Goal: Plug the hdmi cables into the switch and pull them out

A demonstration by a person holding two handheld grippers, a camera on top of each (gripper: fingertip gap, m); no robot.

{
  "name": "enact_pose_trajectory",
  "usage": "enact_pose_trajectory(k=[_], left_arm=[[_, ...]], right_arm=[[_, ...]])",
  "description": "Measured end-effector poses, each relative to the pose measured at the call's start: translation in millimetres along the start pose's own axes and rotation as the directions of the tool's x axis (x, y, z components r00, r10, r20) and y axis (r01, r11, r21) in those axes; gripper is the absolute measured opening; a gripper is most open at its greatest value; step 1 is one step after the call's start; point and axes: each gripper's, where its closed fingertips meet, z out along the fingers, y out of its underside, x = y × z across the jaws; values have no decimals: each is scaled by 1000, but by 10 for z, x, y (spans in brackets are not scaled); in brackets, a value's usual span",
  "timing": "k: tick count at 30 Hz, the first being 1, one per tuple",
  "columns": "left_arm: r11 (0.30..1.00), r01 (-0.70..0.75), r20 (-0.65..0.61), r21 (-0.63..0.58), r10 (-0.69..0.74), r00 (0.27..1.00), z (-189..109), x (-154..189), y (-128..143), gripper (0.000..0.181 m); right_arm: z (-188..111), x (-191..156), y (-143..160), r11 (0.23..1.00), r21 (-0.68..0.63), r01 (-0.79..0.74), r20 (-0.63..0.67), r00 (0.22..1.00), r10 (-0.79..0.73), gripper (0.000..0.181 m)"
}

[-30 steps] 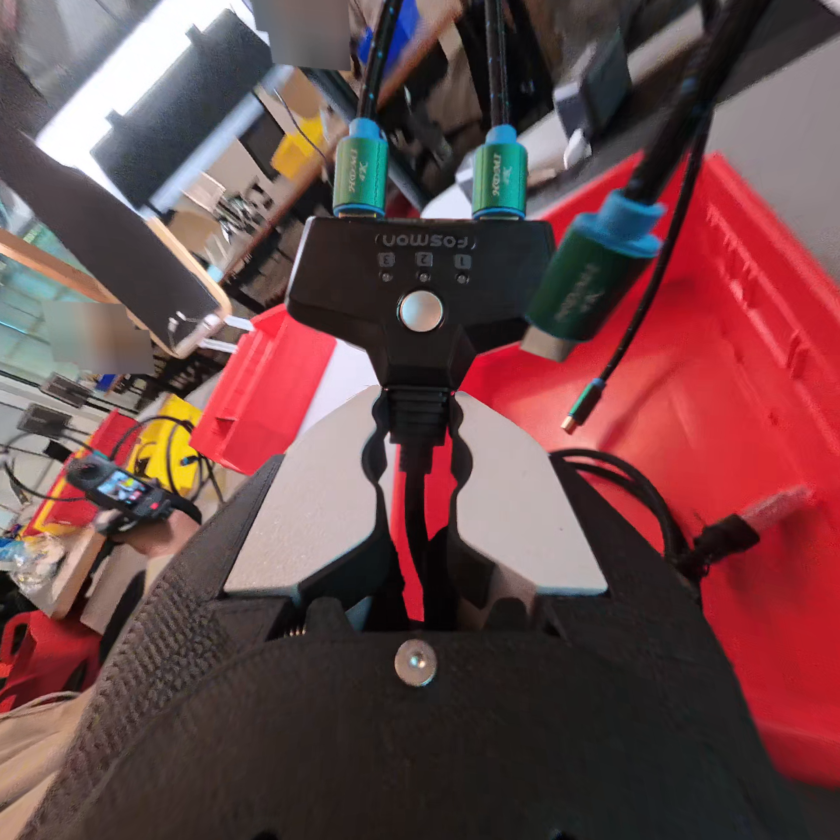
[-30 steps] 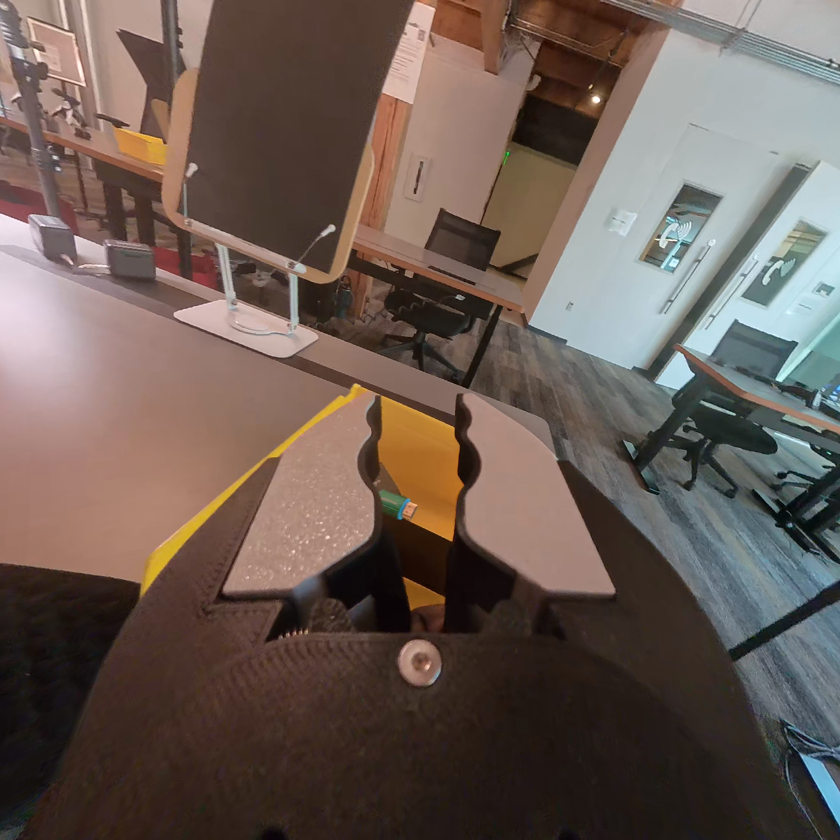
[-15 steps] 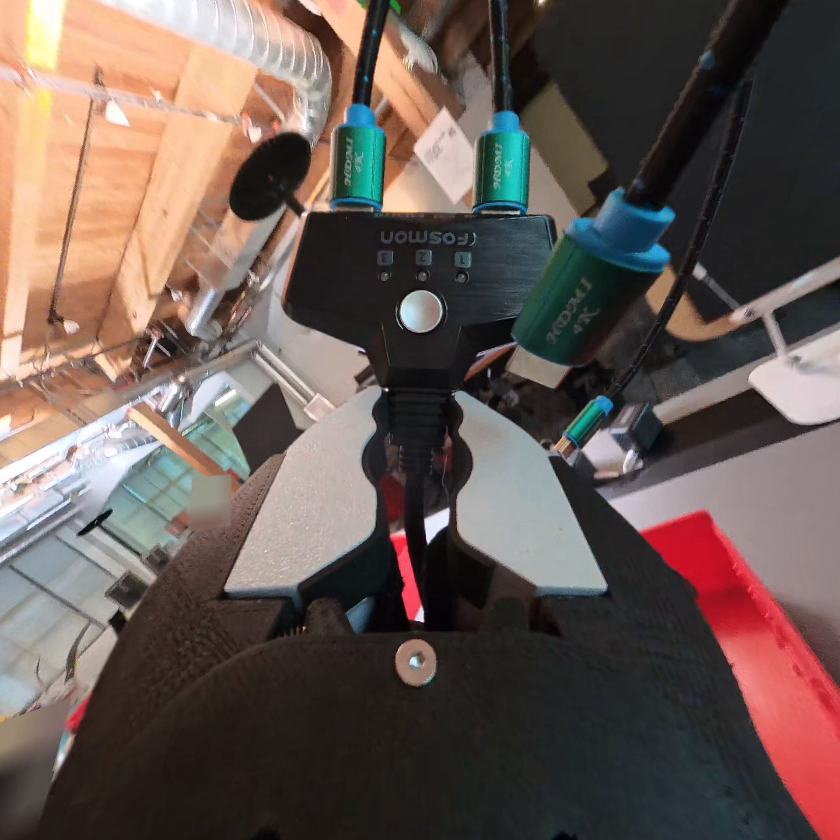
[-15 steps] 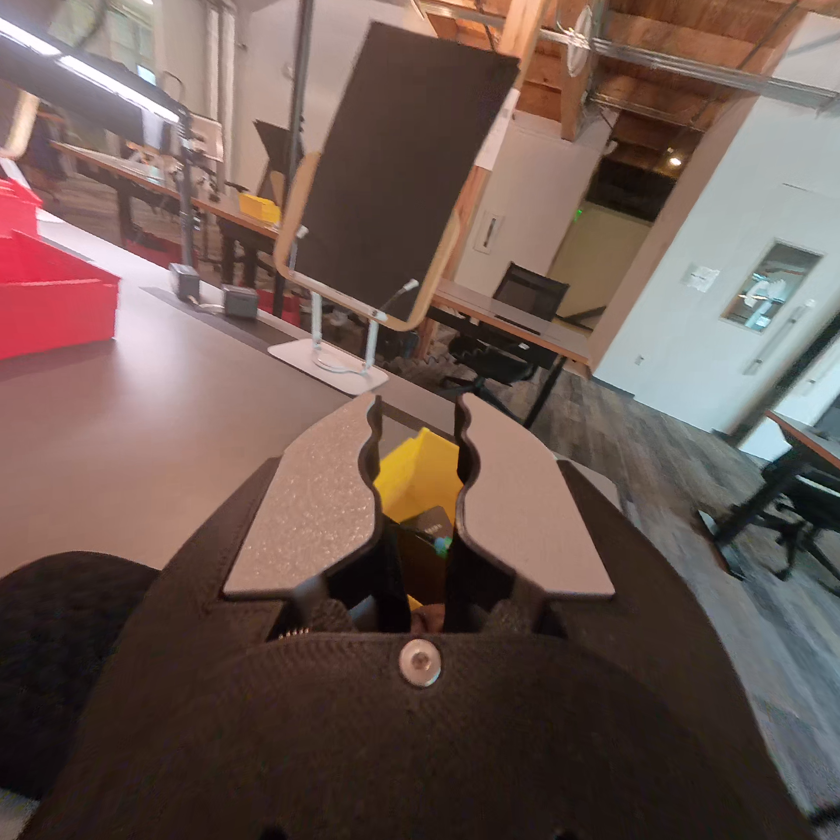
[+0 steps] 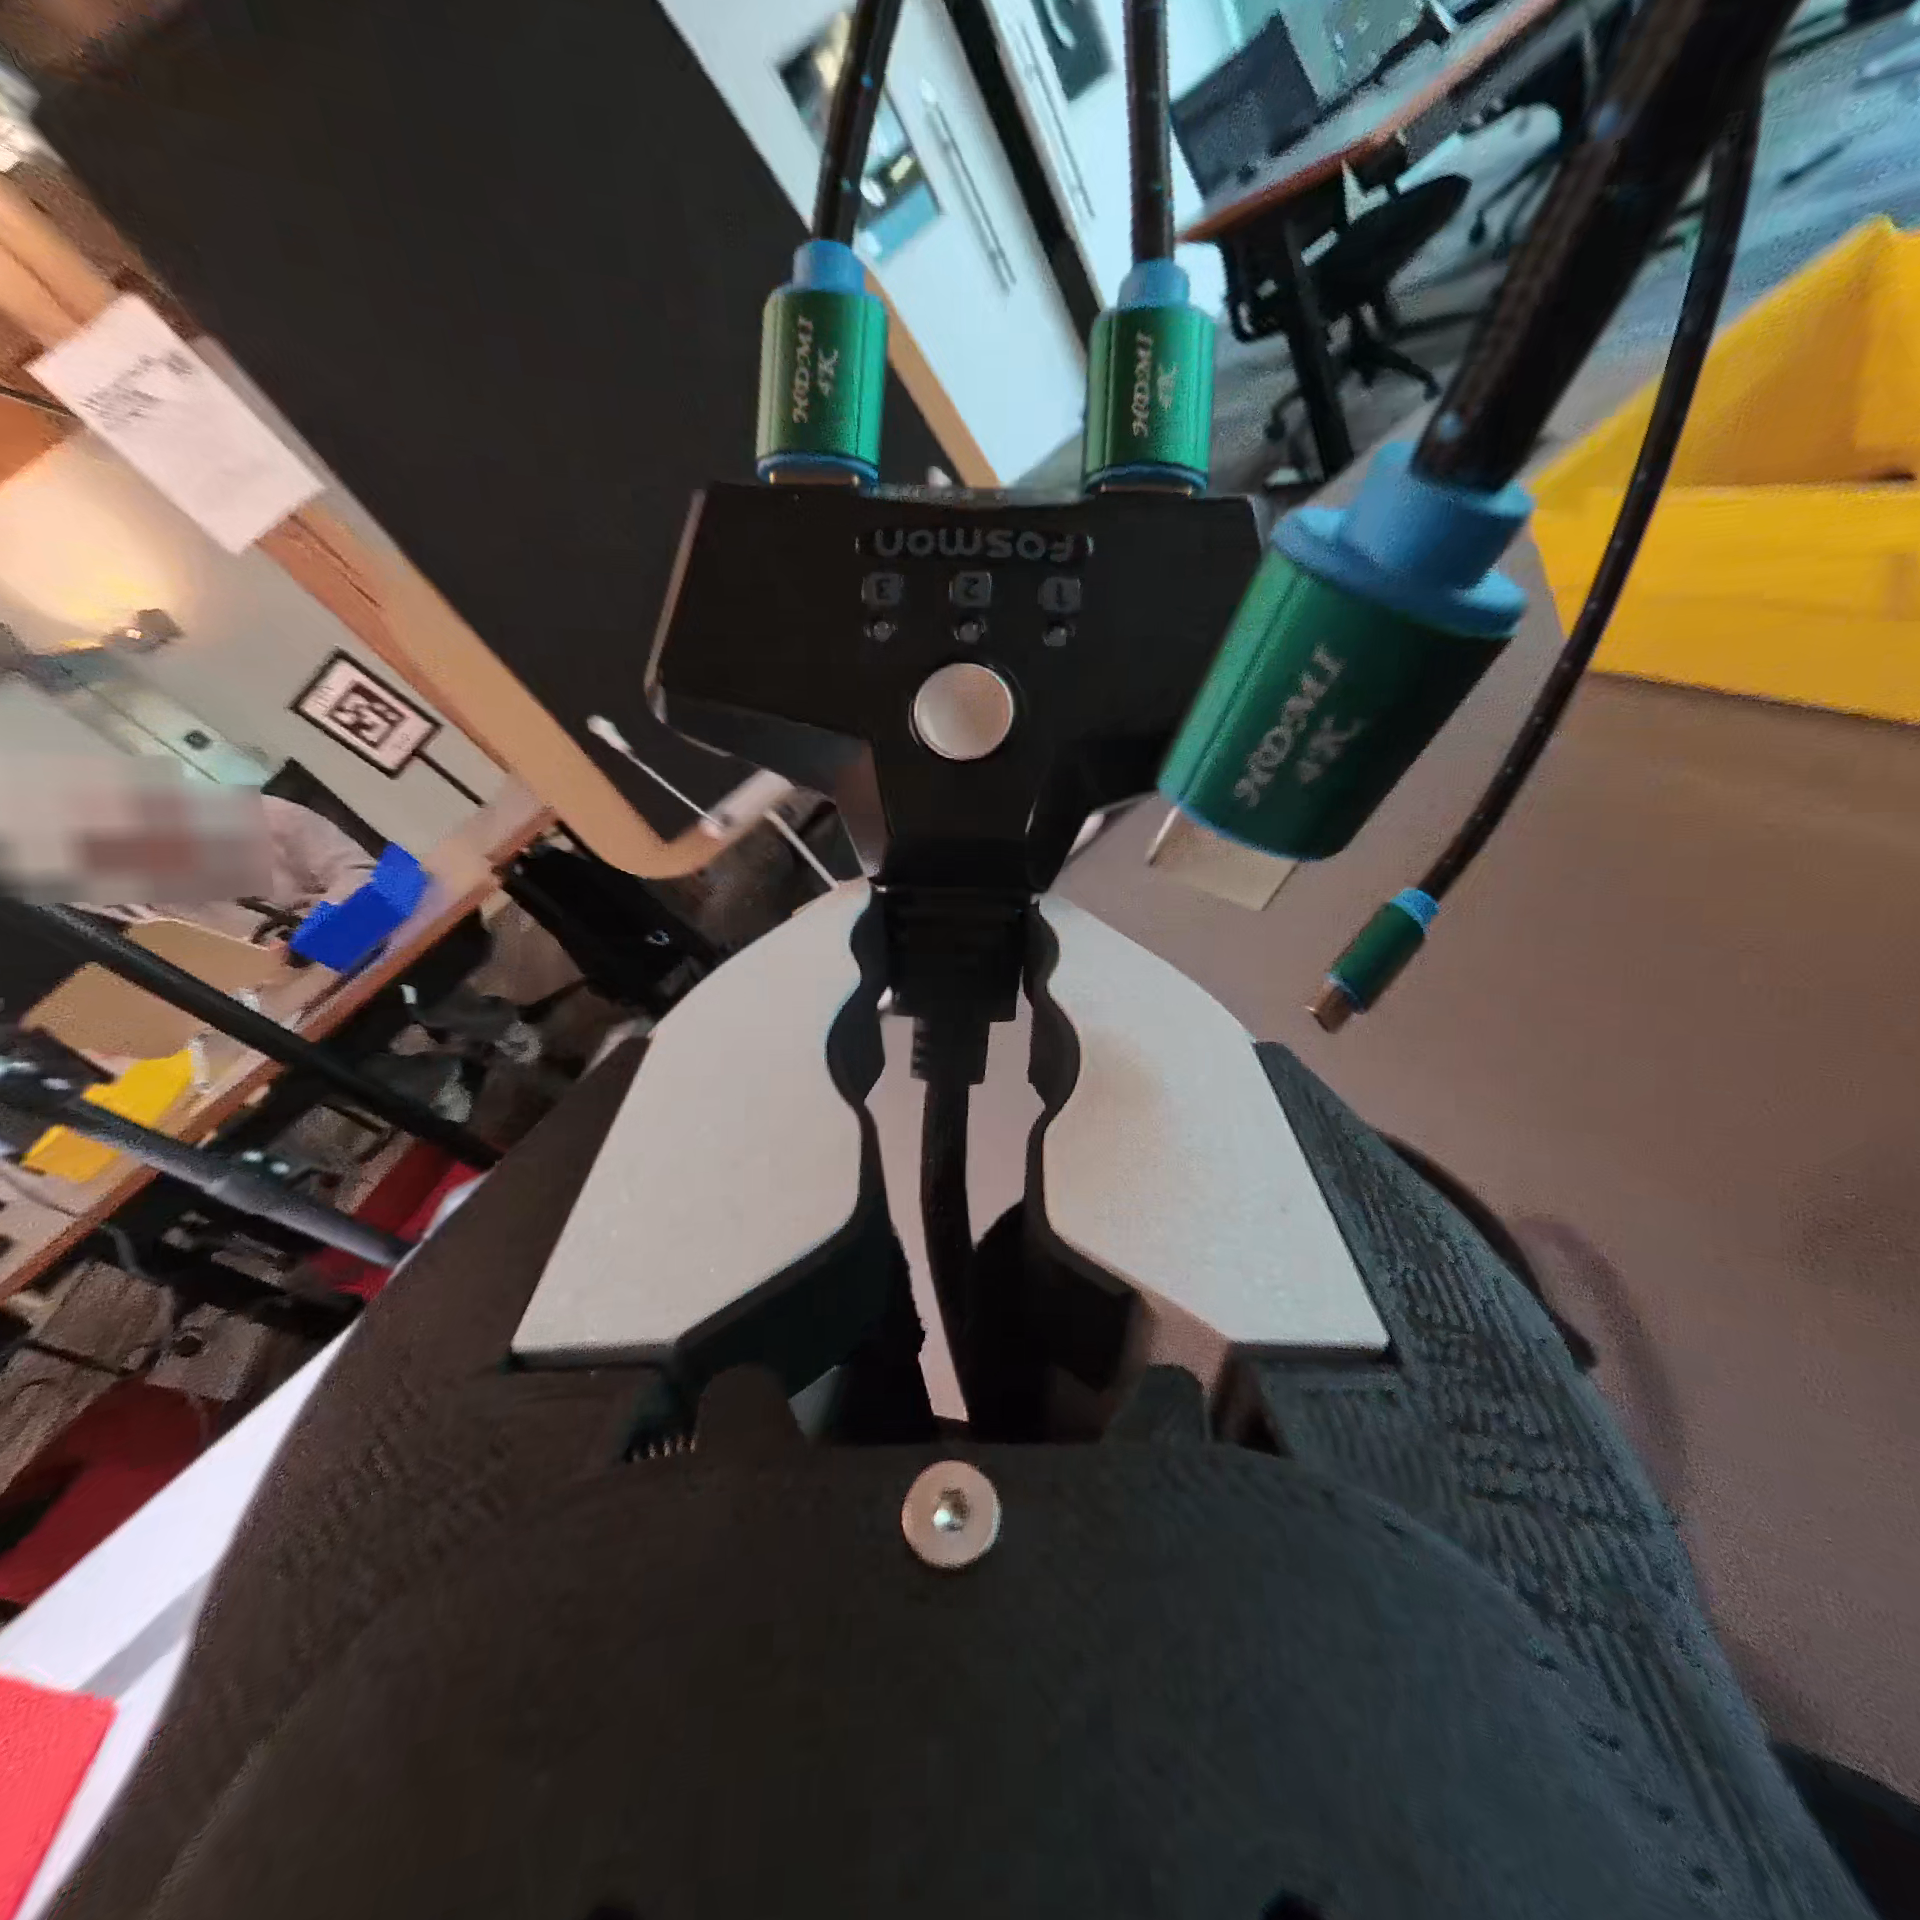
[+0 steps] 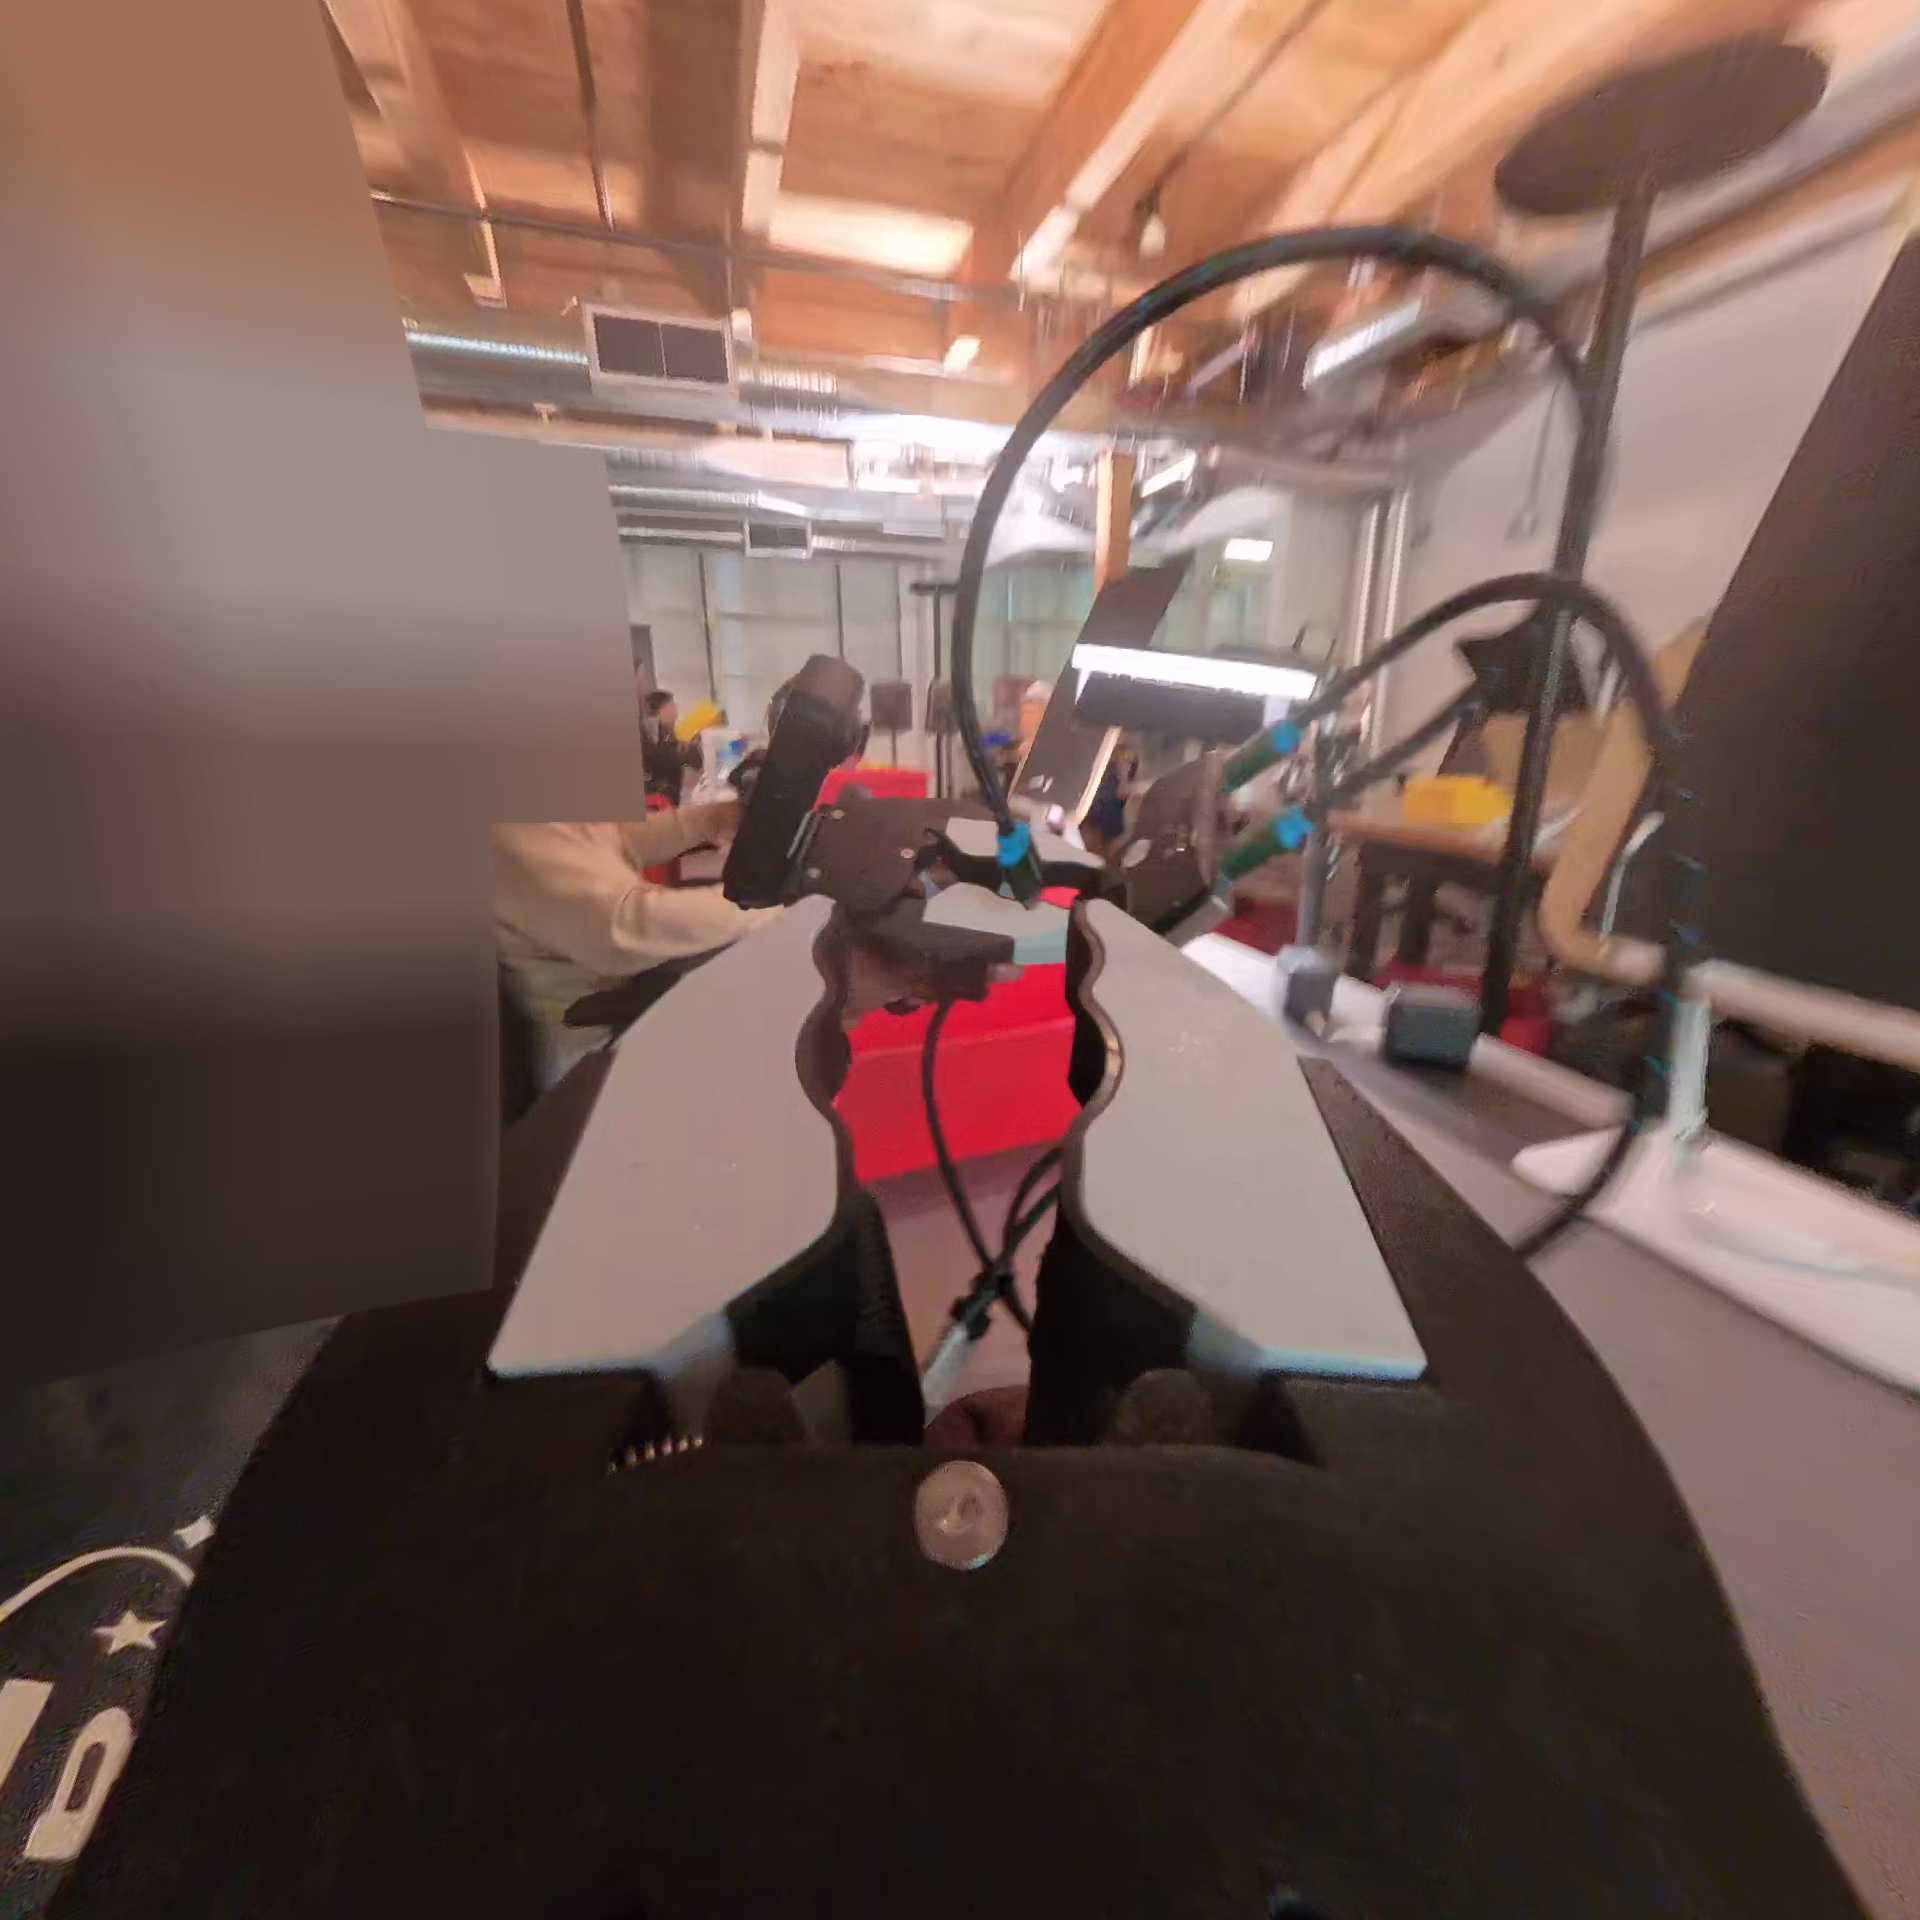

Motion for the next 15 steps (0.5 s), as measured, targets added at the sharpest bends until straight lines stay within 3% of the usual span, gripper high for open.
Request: enact_pose_trajectory(k=[4, 8, 12, 15], left_arm=[[997, -46, -75, -57, 42, 996, 100, 425, 369, 24], [1000, -7, -197, -17, 3, 980, 103, 706, 507, 24], [999, 12, -313, 41, 2, 950, 22, 966, 535, 24], [998, -43, -338, 49, 57, 939, -19, 1083, 607, 24]], right_arm=[[279, 251, 602, 976, -181, -120, -59, 992, 111, 50], [437, 551, 1291, 900, -329, -287, -153, 956, 249, 54], [618, 521, 1475, 856, -224, -466, -50, 883, 468, 55], [623, 525, 1598, 843, -239, -482, -68, 874, 481, 40]])
